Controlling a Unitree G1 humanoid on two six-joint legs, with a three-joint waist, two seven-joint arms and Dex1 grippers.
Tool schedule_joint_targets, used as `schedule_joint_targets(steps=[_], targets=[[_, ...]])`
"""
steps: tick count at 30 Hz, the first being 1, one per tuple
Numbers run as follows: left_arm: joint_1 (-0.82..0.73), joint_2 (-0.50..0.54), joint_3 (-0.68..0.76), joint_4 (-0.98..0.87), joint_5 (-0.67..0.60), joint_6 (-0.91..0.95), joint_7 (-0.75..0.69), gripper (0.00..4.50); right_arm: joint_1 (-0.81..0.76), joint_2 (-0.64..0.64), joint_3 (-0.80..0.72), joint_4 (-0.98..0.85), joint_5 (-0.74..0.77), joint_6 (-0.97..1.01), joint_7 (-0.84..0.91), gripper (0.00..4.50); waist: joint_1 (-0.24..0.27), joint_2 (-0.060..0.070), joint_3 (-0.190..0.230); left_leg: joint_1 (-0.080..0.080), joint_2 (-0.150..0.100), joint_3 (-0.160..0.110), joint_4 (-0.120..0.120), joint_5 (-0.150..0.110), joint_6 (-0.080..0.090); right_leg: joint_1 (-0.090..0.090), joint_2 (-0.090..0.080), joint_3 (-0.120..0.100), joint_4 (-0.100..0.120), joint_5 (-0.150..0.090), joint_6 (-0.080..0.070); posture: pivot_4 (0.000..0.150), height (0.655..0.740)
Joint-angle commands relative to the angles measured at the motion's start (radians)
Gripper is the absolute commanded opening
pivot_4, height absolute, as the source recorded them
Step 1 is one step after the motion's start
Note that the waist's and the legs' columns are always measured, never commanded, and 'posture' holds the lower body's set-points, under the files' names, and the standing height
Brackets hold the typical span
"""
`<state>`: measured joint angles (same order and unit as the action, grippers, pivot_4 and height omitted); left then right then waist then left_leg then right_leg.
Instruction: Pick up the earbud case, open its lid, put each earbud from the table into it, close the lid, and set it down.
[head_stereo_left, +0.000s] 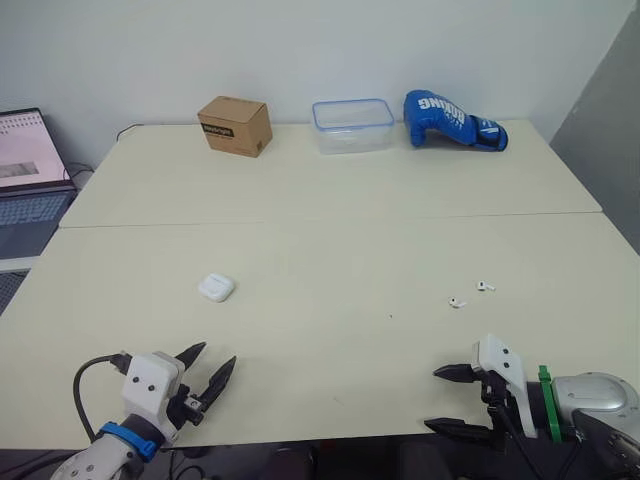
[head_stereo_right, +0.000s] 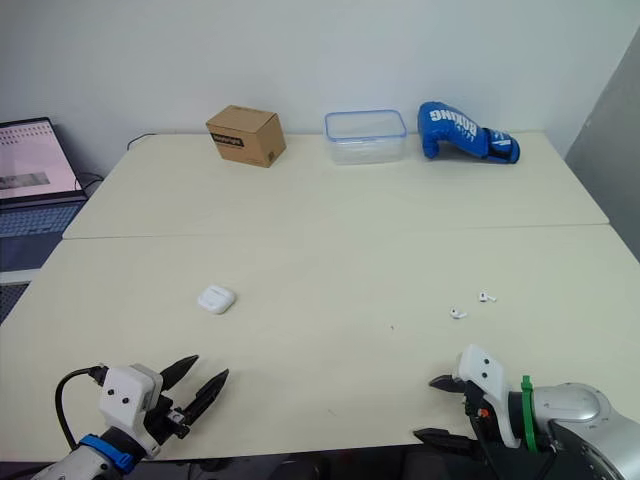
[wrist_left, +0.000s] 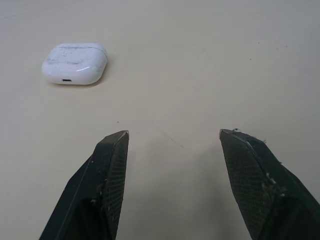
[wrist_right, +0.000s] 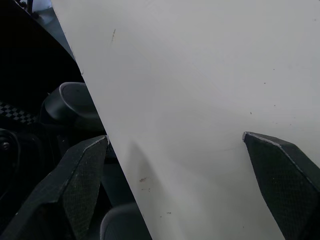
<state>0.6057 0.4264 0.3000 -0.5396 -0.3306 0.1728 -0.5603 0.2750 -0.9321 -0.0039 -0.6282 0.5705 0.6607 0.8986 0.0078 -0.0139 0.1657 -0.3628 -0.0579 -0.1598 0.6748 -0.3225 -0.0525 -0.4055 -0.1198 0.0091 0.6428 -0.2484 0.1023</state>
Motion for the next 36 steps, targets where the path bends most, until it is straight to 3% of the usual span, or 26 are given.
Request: schedule_joint_targets(steps=[1,4,10,16,23,27,31,36], targets=[[-0.008,0.006,0.015,-0.001,-0.009,0.006,0.001,3.01,0.051,0.011,-0.004,0.093,-0.059,-0.153,0.075,4.50,0.000,0.000,0.000,0.000,0.000,0.000,0.000,0.000,0.000,0.000,0.000,0.000,0.000,0.000,0.000,0.150,0.7307],[-0.016,0.021,0.034,-0.004,-0.032,0.050,0.000,3.01,0.102,0.026,-0.009,0.245,-0.122,-0.325,0.155,4.50,0.004,-0.002,-0.001,0.001,0.000,0.000,0.000,0.000,0.000,0.001,0.000,-0.001,0.000,0.000,0.000,0.150,0.7307],[-0.014,0.015,0.034,-0.011,-0.045,0.057,-0.006,3.01,0.120,0.041,-0.014,0.370,-0.154,-0.478,0.225,4.50,0.008,-0.006,-0.005,0.002,0.000,0.000,0.000,0.000,0.000,0.003,0.000,-0.001,0.000,0.000,0.000,0.150,0.7307],[-0.014,0.015,0.027,-0.017,-0.039,0.062,-0.004,3.01,0.079,0.049,0.003,0.293,-0.134,-0.417,0.198,4.50,0.014,-0.008,-0.006,0.003,0.000,0.000,0.000,0.000,0.000,0.003,0.000,0.000,0.000,0.000,0.000,0.150,0.7307],[-0.028,0.017,0.025,-0.013,-0.045,0.068,-0.011,3.01,0.081,0.024,-0.064,0.215,-0.001,-0.344,0.271,4.50,0.015,-0.006,-0.005,0.002,0.000,0.000,0.000,0.000,0.000,0.002,0.000,0.000,0.000,-0.001,0.000,0.150,0.7307],[-0.038,0.018,0.025,-0.014,-0.044,0.071,-0.013,3.01,0.084,0.038,-0.063,0.221,-0.038,-0.375,0.268,4.50,0.015,-0.006,-0.005,0.002,0.000,0.000,0.000,0.000,0.000,0.002,0.000,0.000,0.000,-0.001,0.000,0.150,0.7307],[-0.103,0.029,0.085,-0.004,-0.120,0.085,-0.024,3.01,0.005,0.103,-0.080,0.244,-0.060,-0.415,0.205,4.50,0.015,-0.006,-0.004,0.002,0.000,0.000,0.000,0.000,0.000,0.002,0.000,0.000,0.001,-0.001,0.000,0.150,0.7307],[-0.220,0.126,0.166,0.100,-0.182,0.111,-0.081,3.01,-0.276,0.167,-0.041,0.198,-0.050,-0.291,0.086,4.50,0.006,-0.001,-0.002,0.003,0.001,0.000,0.000,0.000,-0.001,0.001,0.001,0.000,0.002,0.000,-0.001,0.150,0.7307]])
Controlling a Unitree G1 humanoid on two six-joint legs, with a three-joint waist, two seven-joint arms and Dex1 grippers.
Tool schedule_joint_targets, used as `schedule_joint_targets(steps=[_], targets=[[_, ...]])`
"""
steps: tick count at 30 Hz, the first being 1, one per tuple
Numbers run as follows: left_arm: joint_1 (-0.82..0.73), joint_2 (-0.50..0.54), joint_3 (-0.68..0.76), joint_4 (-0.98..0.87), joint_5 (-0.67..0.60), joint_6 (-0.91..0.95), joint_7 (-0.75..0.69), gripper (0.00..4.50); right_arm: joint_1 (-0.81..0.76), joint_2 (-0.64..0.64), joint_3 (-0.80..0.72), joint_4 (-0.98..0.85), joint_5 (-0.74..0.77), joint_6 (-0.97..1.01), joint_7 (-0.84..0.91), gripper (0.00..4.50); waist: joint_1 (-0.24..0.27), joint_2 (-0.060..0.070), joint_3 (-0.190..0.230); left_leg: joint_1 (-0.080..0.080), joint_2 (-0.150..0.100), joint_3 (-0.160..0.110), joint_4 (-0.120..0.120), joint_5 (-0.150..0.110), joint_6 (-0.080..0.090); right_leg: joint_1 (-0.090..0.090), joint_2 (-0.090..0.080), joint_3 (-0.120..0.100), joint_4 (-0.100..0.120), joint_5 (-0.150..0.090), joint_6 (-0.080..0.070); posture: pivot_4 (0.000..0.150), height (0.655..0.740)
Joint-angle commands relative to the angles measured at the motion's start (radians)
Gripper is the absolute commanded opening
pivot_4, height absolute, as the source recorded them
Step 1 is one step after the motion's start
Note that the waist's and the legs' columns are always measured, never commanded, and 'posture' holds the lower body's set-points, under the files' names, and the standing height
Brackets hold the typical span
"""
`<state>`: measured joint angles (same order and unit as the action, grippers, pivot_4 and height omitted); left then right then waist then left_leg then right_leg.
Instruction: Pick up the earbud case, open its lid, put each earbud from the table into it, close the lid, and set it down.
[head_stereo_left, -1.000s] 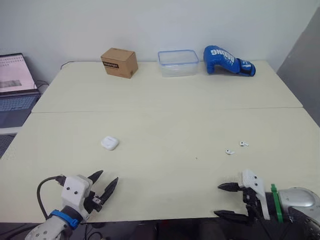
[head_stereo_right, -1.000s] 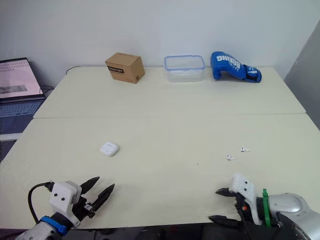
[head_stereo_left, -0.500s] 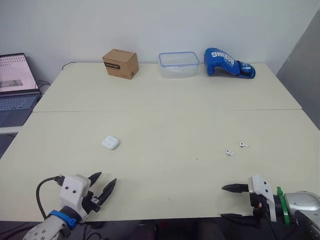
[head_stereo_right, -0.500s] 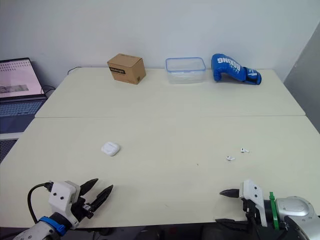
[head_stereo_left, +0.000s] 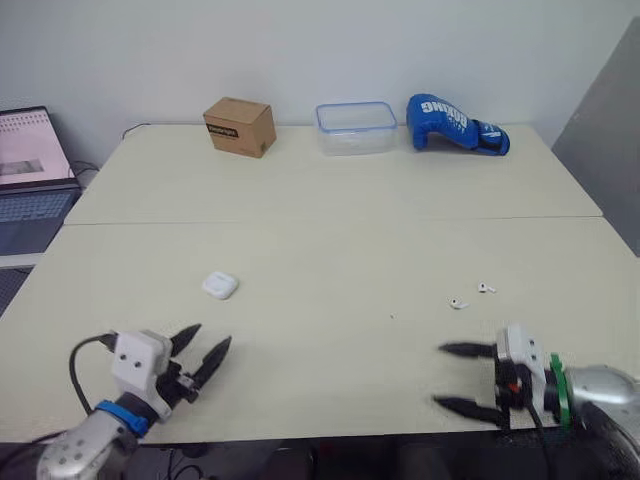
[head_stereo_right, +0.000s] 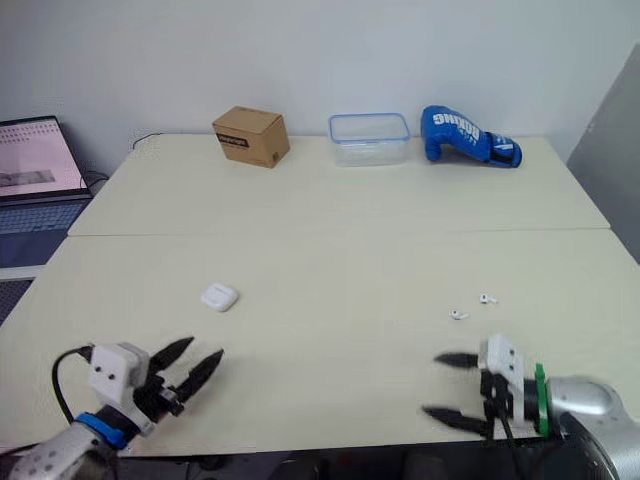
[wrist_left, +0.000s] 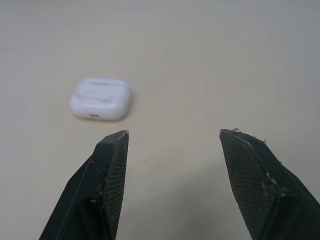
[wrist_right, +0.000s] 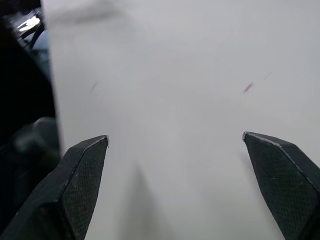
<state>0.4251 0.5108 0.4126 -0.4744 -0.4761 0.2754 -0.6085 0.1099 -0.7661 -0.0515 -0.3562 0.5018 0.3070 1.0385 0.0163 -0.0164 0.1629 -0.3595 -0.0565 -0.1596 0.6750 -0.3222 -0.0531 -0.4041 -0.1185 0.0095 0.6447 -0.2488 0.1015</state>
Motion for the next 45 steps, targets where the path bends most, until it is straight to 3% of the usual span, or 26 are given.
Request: schedule_joint_targets(steps=[1,9,21,26,32,45], targets=[[-0.061,0.062,0.054,0.059,-0.035,0.012,-0.046,3.01,-0.145,0.004,0.018,-0.082,0.015,0.077,-0.060,4.50,-0.004,0.003,0.001,0.000,0.000,0.000,0.000,0.000,0.000,0.000,0.000,0.001,0.000,0.000,0.000,0.150,0.7307],[-0.242,0.176,0.018,0.313,-0.003,0.010,-0.151,3.01,-0.316,0.011,0.061,-0.091,0.015,0.149,-0.070,4.50,-0.008,0.003,0.001,-0.003,-0.001,-0.002,-0.001,0.000,-0.003,-0.002,-0.001,-0.002,-0.002,0.000,-0.001,0.150,0.7307],[-0.476,0.196,-0.098,0.572,0.053,-0.063,-0.287,3.01,-0.420,-0.013,0.054,-0.240,0.083,0.372,-0.149,4.50,-0.020,0.003,0.001,-0.002,-0.001,-0.002,0.000,0.000,-0.002,-0.003,0.000,-0.002,-0.001,0.000,-0.001,0.150,0.7307],[-0.476,0.195,-0.093,0.556,0.059,-0.058,-0.278,4.44,-0.436,-0.018,0.034,-0.265,0.114,0.428,-0.180,4.50,-0.020,0.003,0.002,-0.003,-0.001,-0.002,0.000,0.000,-0.002,-0.003,-0.001,-0.002,-0.001,0.000,-0.001,0.150,0.7307],[-0.464,0.198,-0.115,0.573,0.129,-0.103,-0.241,4.47,-0.459,-0.030,0.031,-0.260,0.131,0.453,-0.188,4.50,-0.020,0.003,0.002,-0.003,-0.001,-0.002,0.000,-0.001,-0.001,-0.003,0.000,-0.002,-0.001,0.000,-0.001,0.150,0.7307],[-0.528,0.097,-0.192,0.673,0.211,-0.169,-0.163,4.47,-0.442,-0.055,0.046,-0.215,0.090,0.379,-0.147,4.50,-0.018,0.003,0.002,-0.003,-0.001,-0.002,0.000,0.000,-0.002,-0.003,-0.001,-0.002,0.000,0.000,0.000,0.150,0.7307]])
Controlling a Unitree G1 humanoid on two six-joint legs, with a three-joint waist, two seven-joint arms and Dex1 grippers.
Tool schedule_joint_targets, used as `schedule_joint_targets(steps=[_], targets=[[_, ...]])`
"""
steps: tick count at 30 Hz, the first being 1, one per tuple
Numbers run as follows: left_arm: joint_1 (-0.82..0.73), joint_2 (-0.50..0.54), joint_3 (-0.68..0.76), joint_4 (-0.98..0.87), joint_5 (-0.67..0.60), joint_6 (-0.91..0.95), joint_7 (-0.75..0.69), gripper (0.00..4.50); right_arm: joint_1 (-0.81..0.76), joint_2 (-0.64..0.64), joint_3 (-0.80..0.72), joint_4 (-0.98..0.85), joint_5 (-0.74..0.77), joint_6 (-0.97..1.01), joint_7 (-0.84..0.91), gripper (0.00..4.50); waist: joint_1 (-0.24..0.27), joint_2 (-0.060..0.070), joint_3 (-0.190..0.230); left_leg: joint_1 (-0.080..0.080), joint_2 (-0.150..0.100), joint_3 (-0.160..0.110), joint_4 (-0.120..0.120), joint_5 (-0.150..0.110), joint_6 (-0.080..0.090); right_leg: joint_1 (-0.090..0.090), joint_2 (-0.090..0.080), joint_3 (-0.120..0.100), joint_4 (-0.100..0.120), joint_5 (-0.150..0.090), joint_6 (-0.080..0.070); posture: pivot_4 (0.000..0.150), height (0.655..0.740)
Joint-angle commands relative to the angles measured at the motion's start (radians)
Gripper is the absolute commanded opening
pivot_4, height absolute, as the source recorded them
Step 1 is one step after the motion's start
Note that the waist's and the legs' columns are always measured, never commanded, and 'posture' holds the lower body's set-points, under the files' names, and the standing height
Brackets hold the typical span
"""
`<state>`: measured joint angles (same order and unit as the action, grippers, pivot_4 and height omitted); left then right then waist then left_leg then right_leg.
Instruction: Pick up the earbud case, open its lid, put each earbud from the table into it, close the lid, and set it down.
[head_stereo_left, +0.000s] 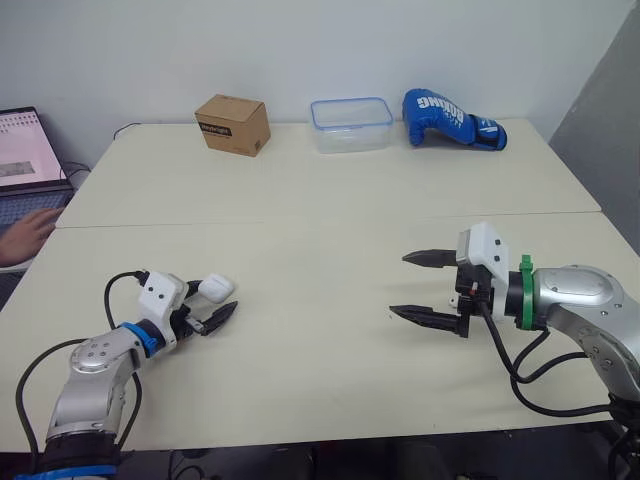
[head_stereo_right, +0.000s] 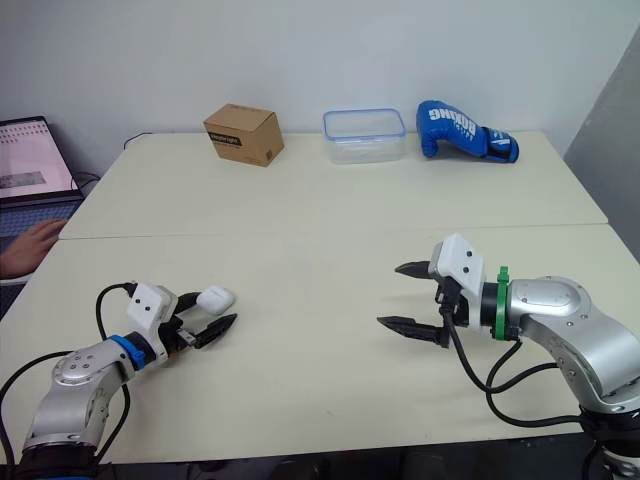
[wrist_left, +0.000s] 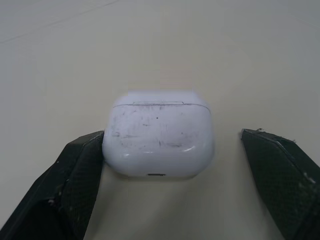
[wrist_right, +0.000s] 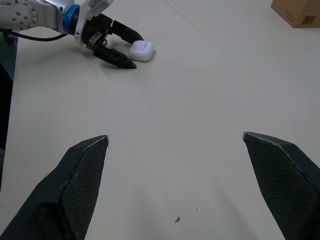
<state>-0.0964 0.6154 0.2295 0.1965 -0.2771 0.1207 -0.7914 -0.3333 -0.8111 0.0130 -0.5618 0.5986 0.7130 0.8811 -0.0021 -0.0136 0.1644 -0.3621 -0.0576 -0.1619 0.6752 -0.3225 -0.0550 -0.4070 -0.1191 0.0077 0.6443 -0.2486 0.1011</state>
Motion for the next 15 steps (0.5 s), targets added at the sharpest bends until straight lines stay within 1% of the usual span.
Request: schedule_joint_targets(steps=[1,5,8,15], targets=[[-0.005,-0.010,-0.009,0.002,0.014,-0.017,0.022,4.47,0.003,-0.010,-0.018,-0.010,-0.008,-0.029,0.011,4.50,0.000,0.000,0.000,0.000,0.000,0.000,0.000,0.000,0.000,0.000,0.000,0.000,0.000,0.000,0.000,0.150,0.7307],[0.007,-0.013,-0.003,-0.010,0.011,-0.007,0.030,4.47,0.017,-0.011,-0.017,-0.007,-0.016,-0.044,0.023,4.50,0.000,0.000,0.000,0.000,0.000,0.000,0.000,0.000,0.000,0.000,0.000,0.000,0.000,0.000,0.000,0.150,0.7307],[0.015,-0.010,-0.008,-0.010,0.011,-0.013,0.016,3.92,0.022,-0.010,-0.015,-0.002,-0.022,-0.052,0.028,4.50,0.000,0.000,0.000,0.000,0.000,0.000,0.000,0.000,0.000,0.000,0.000,0.000,0.000,0.000,0.000,0.150,0.7307],[0.000,0.009,-0.019,0.023,0.029,-0.051,-0.006,3.92,0.037,-0.007,-0.022,-0.011,-0.023,-0.052,0.028,4.50,0.000,0.000,0.000,0.000,0.000,0.000,0.000,0.000,0.000,0.000,0.000,0.000,0.000,0.000,0.000,0.150,0.7307]])
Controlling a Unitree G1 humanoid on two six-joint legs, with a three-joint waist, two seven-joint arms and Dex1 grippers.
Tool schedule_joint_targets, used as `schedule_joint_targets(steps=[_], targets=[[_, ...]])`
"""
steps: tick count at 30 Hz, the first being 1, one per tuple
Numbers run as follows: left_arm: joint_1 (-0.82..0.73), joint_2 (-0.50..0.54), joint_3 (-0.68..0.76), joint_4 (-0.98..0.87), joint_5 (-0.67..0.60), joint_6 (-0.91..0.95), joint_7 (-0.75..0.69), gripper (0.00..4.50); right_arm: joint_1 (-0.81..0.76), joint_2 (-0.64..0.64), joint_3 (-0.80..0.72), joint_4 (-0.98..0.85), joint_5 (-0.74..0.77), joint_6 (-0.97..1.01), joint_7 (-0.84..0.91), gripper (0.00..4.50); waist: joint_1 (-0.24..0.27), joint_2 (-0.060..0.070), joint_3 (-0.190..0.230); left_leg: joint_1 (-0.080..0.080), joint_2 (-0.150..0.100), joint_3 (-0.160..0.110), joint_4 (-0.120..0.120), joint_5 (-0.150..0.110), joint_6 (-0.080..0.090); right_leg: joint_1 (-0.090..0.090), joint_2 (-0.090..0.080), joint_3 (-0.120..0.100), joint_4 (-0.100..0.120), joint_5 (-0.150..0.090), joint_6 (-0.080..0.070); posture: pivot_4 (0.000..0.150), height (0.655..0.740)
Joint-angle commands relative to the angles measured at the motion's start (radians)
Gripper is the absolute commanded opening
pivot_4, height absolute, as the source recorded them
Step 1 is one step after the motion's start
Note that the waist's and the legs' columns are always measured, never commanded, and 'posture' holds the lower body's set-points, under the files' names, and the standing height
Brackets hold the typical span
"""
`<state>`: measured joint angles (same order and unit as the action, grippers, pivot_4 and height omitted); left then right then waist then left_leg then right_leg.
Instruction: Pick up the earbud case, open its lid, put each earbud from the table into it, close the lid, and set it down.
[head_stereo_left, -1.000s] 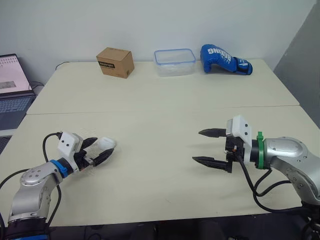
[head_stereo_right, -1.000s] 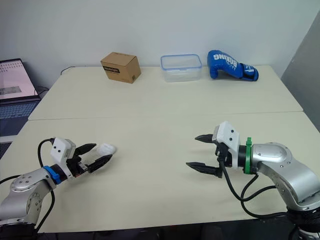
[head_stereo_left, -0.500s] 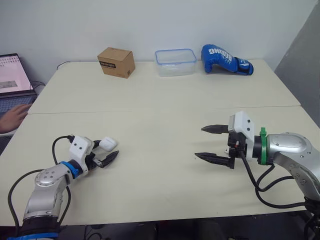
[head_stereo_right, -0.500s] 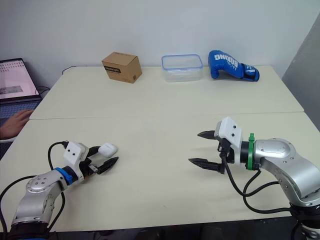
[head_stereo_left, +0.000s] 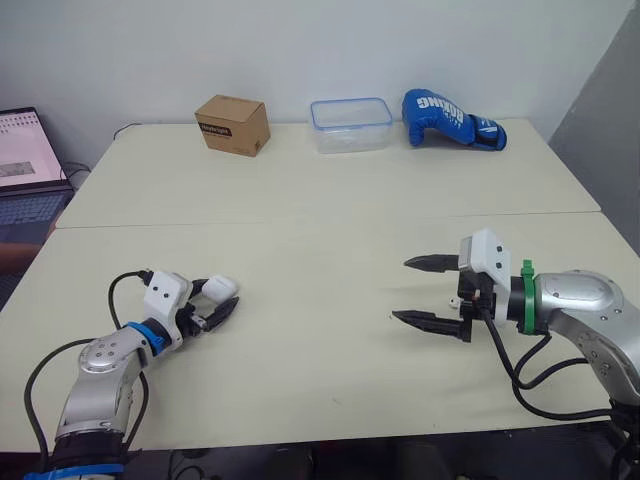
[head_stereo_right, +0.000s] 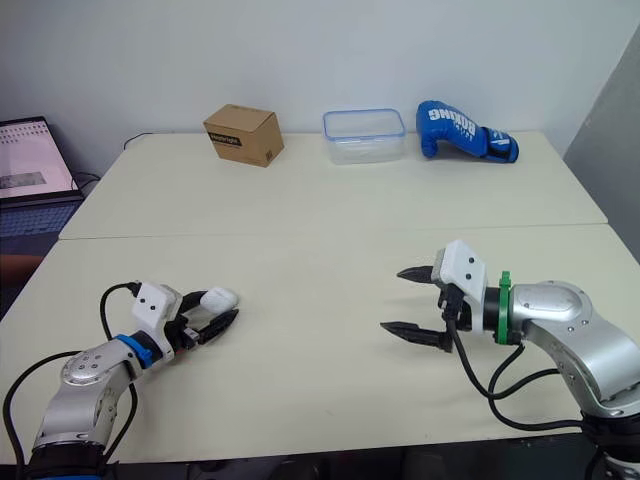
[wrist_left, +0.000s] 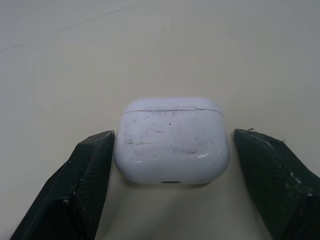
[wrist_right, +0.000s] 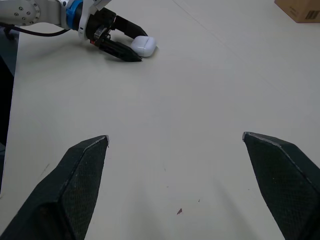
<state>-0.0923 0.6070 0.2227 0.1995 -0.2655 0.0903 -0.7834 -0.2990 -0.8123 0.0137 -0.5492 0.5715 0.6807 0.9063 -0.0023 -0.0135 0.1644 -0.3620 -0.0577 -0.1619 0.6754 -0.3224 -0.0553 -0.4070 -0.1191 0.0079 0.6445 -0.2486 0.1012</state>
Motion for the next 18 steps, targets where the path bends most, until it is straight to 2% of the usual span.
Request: schedule_joint_targets(steps=[1,6,9,11,18], targets=[[-0.007,0.019,-0.014,0.024,0.020,-0.023,-0.016,3.92,0.004,-0.006,-0.023,-0.024,0.004,-0.020,0.002,4.50,0.000,0.000,0.000,0.000,0.000,0.000,0.000,0.000,0.000,0.000,0.000,0.000,0.000,0.000,0.000,0.150,0.7307],[-0.007,0.022,-0.021,0.030,0.013,-0.026,-0.041,3.92,0.020,-0.007,-0.033,-0.035,0.009,-0.016,-0.005,4.50,0.000,0.000,0.000,0.000,0.000,0.000,0.000,0.000,0.000,0.000,0.000,0.000,0.000,0.000,0.000,0.150,0.7307],[0.001,0.021,-0.024,0.028,0.005,-0.026,-0.052,3.39,0.031,-0.007,-0.035,-0.043,0.010,-0.015,-0.010,4.50,0.000,0.000,0.000,0.000,0.000,0.000,0.000,0.000,0.000,0.000,0.000,0.000,0.000,0.000,0.000,0.150,0.7307],[0.002,0.020,-0.027,0.028,0.004,-0.027,-0.054,2.80,0.036,-0.009,-0.036,-0.043,0.008,-0.017,-0.010,4.50,0.000,0.000,0.000,0.000,0.000,0.000,0.000,0.000,0.000,0.000,0.000,0.000,0.000,0.000,0.000,0.150,0.7307],[0.003,0.024,-0.035,0.038,0.017,-0.038,-0.052,2.76,0.030,-0.007,-0.031,-0.039,0.008,-0.018,-0.013,4.50,0.000,0.000,0.000,0.000,0.000,0.000,0.000,0.000,0.000,0.000,0.000,0.000,0.000,0.000,0.000,0.150,0.7307]])
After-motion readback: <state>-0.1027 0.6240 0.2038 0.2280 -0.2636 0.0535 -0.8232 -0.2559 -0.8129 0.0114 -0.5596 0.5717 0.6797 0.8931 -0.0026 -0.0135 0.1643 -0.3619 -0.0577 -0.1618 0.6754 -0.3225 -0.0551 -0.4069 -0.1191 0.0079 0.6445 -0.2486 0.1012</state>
